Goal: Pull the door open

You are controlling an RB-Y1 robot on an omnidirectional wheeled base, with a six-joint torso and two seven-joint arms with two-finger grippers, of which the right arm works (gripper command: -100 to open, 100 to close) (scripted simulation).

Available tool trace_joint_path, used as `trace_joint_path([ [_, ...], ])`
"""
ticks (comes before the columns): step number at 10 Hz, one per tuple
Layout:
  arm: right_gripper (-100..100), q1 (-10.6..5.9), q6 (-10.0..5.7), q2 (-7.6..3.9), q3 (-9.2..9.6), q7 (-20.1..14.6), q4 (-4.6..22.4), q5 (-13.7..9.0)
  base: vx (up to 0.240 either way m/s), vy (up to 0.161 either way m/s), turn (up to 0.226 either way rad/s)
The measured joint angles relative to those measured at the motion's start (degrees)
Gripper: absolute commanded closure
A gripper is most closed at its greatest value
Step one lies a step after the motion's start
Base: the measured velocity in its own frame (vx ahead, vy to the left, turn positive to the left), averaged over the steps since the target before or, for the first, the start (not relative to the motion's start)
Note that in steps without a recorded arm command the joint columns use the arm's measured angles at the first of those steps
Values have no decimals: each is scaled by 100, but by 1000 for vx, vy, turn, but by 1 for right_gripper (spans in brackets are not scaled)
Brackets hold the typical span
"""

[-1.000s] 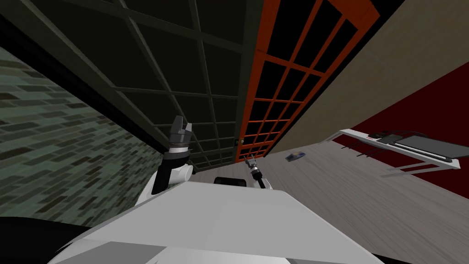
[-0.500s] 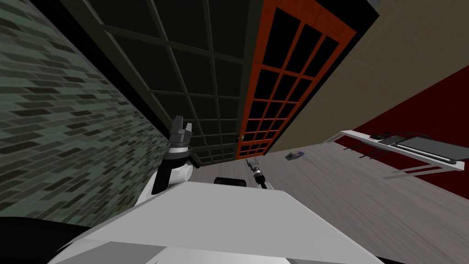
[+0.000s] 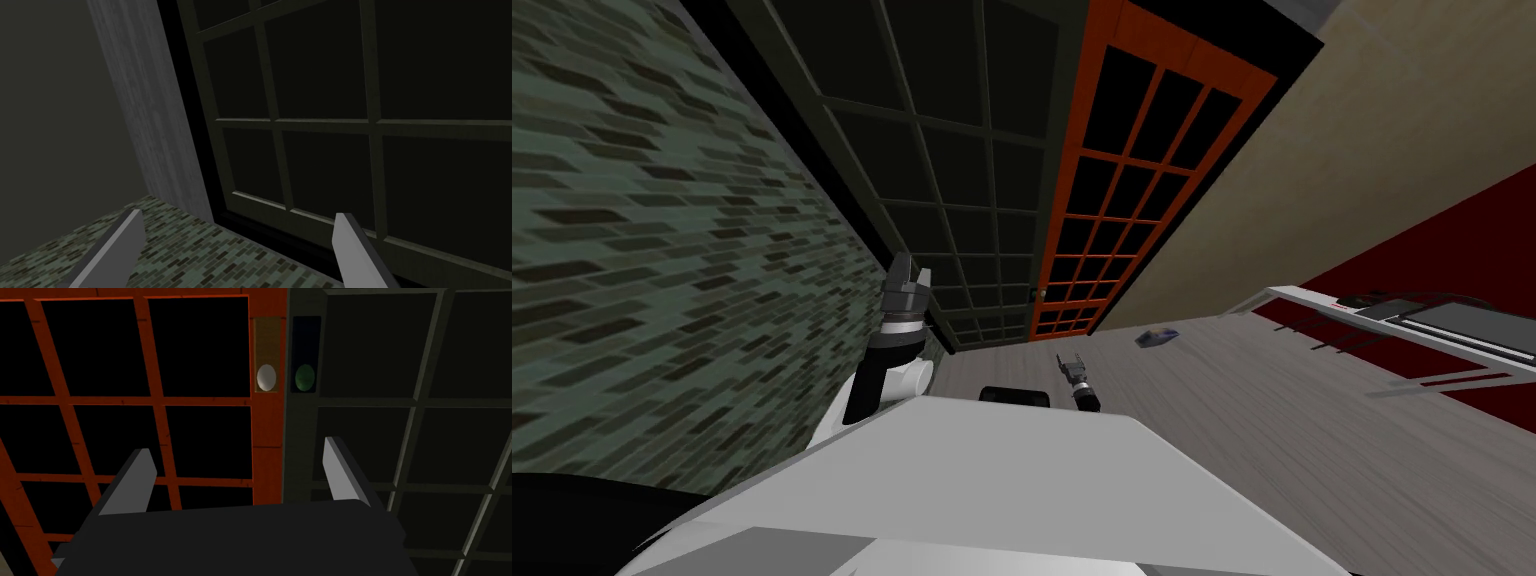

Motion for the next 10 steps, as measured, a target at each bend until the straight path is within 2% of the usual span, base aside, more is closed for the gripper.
trace_joint_path([
  [1,-100,37,-5,-11,-38,57,72,-37,-53,-9,17],
  [2,-100,-1,-65,-68,-83,88,227,-80,-129,-25,152],
  [4,-100,131,40,-121,-234,233,351,-250,-129,-20,104],
  [5,-100,121,23,-145,-318,332,538,-333,-122,-26,139],
  [6,-100,210,35,-181,-398,413,604,-430,-118,-42,107],
  [7,-100,419,124,-162,-440,459,453,-499,-74,-25,41],
  [9,-100,362,117,-165,-526,581,657,-585,-17,-8,82],
  [10,-100,392,145,-166,-579,637,688,-654,-3,-20,97],
])
